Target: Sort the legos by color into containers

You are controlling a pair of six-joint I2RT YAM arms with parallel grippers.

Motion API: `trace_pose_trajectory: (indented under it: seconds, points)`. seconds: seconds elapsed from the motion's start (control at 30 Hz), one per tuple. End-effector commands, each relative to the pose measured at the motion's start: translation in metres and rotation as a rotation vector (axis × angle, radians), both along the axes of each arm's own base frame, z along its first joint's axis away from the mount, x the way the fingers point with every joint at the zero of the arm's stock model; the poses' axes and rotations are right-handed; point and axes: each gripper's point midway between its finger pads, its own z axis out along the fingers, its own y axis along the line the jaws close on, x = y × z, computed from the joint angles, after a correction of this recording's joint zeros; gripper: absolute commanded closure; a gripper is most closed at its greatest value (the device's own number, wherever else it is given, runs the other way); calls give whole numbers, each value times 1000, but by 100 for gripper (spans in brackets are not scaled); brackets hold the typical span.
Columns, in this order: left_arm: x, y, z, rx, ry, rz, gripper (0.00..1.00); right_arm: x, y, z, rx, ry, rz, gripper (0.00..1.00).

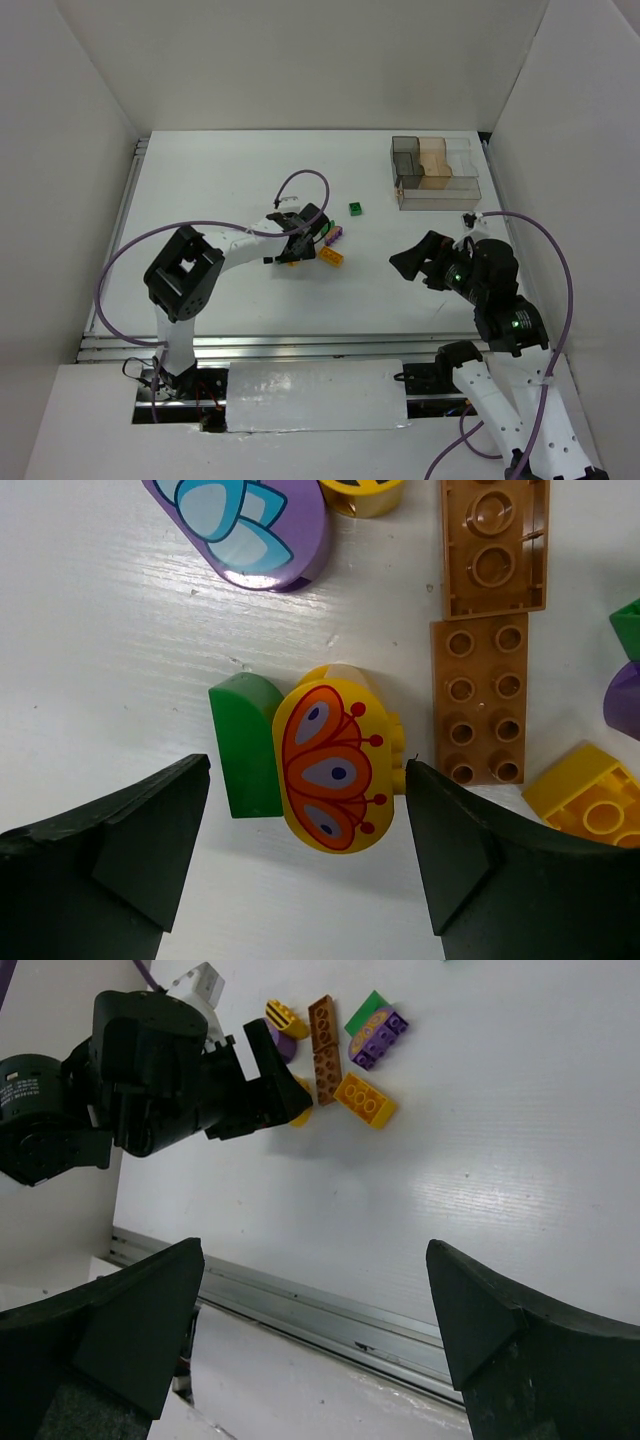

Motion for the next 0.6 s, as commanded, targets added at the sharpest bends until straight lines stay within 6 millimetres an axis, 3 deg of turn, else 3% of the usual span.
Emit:
trace_pose_trajectory:
  seconds: [0.0, 0.2, 0.33, 0.4, 0.43, 0.5, 0.57]
  points:
    - [12, 3, 0, -2, -27, 6, 9, 3, 6, 9, 5, -49, 39, 0]
    - [12, 6, -10, -32, -25, -8, 13, 4, 8, 6, 8, -45, 47, 1]
    - [13, 5, -16, -57, -19, -20, 25, 4, 9, 5, 12, -40, 50, 0]
    - [12, 5, -16, -67, -21, -24, 44, 4, 9, 5, 11, -39, 52, 0]
    - [11, 4, -15, -74, -21, -29, 64, 5, 10, 4, 10, -38, 53, 0]
    - [9, 3, -11, -94, -28, -36, 87, 5, 10, 4, 10, -36, 54, 0]
    - [6, 3, -4, -99, -36, -44, 100, 6, 12, 1, 15, -35, 63, 0]
